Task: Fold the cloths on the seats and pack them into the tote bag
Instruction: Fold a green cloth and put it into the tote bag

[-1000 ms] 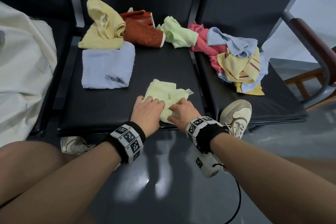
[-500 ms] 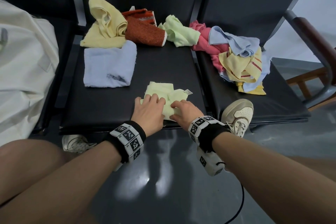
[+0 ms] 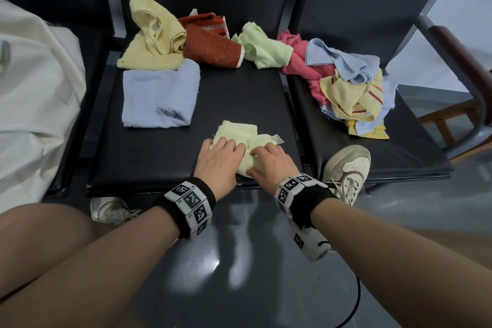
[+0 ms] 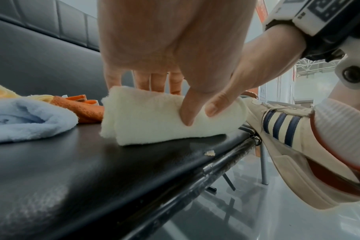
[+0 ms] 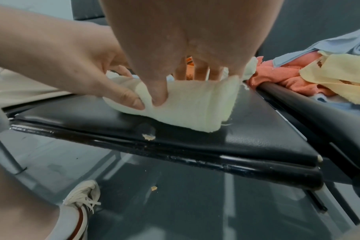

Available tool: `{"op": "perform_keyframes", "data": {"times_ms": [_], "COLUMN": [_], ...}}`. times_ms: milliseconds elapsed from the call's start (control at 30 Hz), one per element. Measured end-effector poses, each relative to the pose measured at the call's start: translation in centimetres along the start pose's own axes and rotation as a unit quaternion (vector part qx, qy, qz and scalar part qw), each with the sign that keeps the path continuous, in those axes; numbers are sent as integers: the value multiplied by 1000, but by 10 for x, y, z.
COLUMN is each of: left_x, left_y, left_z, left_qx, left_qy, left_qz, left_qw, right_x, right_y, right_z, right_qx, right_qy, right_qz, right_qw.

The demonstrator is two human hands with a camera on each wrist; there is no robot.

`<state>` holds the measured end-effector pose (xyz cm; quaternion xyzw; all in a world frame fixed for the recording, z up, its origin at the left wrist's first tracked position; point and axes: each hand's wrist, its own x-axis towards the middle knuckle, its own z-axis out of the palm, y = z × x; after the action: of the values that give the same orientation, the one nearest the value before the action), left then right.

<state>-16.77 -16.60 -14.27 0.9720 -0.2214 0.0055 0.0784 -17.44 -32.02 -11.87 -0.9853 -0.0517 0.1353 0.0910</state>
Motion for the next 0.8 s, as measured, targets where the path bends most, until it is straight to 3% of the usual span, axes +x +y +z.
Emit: {"op": "perform_keyframes", "data": {"times_ms": [100, 500, 800], "left_x": [1, 6, -2], "left_y": [0, -4, -2], "left_z": [0, 1, 2], "left_qx": [-6, -46, -8], "left_qy": [2, -34, 15], "left_qz": [-6, -26, 8], "left_qw": [1000, 998, 1000], "right_x": [-2, 3, 11], "right_y": [-2, -3, -3], "right_z": [-4, -4, -11], "right_qx": [-6, -46, -17], "right_qy": [30, -13, -50], "right_qz": [-10, -15, -2], "right_qw": [999, 999, 999]}}
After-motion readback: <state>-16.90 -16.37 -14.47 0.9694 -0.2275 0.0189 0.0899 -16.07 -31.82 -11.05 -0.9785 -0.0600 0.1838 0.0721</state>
